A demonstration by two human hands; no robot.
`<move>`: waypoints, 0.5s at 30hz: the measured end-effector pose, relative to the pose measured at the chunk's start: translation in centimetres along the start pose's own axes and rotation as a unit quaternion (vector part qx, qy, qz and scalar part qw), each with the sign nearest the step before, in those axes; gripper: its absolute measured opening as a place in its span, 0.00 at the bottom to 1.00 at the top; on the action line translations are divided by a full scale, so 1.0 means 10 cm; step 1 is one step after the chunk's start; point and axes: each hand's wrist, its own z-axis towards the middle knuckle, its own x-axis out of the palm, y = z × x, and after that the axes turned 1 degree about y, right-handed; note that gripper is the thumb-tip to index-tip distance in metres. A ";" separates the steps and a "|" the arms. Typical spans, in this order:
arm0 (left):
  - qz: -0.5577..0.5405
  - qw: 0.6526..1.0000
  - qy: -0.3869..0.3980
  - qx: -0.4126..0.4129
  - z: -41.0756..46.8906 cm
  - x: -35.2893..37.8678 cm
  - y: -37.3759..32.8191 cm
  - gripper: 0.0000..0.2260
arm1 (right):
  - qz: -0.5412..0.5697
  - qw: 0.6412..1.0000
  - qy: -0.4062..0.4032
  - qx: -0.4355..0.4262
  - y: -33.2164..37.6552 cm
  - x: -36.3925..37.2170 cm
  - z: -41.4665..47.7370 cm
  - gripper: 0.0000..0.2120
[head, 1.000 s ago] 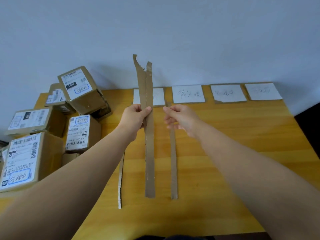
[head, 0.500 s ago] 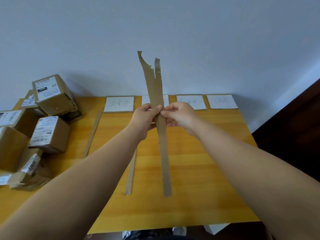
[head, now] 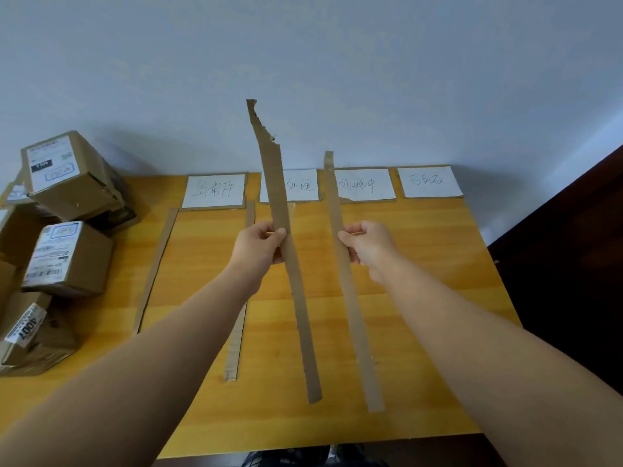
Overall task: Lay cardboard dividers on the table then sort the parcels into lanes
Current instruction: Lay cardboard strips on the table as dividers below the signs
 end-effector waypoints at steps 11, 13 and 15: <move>0.043 0.997 0.040 -0.045 0.47 -0.05 0.37 0.05 | -0.067 0.992 -0.068 0.081 -0.62 0.35 0.62 0.08; 0.046 0.997 0.043 -0.052 0.51 -0.05 0.41 0.05 | -0.068 0.991 -0.074 0.093 -0.65 0.38 0.66 0.07; 0.043 0.996 0.046 -0.058 0.55 -0.05 0.44 0.05 | -0.070 0.990 -0.078 0.099 -0.67 0.41 0.71 0.06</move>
